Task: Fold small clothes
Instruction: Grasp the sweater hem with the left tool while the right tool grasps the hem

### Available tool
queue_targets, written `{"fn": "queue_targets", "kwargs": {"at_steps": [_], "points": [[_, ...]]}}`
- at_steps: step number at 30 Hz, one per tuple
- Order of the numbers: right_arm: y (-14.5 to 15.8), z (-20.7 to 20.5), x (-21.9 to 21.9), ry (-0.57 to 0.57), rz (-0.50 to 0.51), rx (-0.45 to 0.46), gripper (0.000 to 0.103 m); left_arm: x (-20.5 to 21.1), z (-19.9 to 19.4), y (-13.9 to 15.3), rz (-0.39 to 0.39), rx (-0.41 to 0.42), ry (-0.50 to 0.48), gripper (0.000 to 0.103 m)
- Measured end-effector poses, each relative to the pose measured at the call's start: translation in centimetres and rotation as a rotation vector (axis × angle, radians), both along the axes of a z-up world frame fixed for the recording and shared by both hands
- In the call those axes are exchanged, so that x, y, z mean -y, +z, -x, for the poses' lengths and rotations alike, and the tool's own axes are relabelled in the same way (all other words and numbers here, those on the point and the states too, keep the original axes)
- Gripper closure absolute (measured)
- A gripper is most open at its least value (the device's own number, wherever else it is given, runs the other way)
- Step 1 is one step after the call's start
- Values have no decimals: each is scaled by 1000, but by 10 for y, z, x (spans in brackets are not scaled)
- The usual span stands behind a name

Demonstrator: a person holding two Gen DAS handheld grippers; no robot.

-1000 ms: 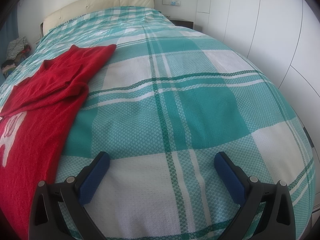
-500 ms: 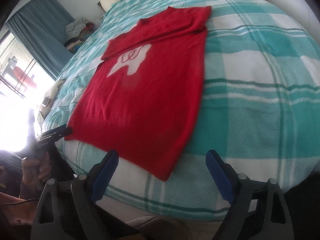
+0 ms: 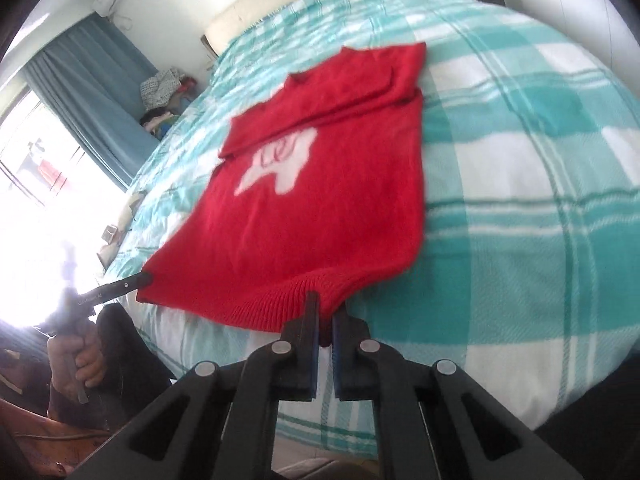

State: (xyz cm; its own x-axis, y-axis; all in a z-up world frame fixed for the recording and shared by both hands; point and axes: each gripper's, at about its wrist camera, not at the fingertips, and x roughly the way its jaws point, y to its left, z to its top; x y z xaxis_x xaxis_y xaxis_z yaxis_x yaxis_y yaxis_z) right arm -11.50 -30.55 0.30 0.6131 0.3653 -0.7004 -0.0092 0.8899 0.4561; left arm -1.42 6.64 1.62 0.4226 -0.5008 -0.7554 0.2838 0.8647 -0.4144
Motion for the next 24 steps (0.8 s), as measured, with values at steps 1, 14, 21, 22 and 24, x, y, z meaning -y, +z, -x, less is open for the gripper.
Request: {"fn": "queue_targets", "kwargs": {"at_steps": [1, 14, 21, 22, 24], "points": [[9, -11, 3, -5, 16, 28, 98, 3, -15, 8, 23, 18, 8, 100], [40, -256, 59, -142, 99, 124, 98, 68, -258, 24, -39, 71, 141, 100], [-5, -335, 77, -179, 58, 54, 98, 75, -327, -20, -99, -28, 234, 87], [-12, -340, 81, -181, 27, 47, 97, 75, -335, -22, -135, -44, 267, 78], [-20, -345, 88, -215, -7, 46, 88, 67, -347, -22, -143, -50, 329, 30]]}}
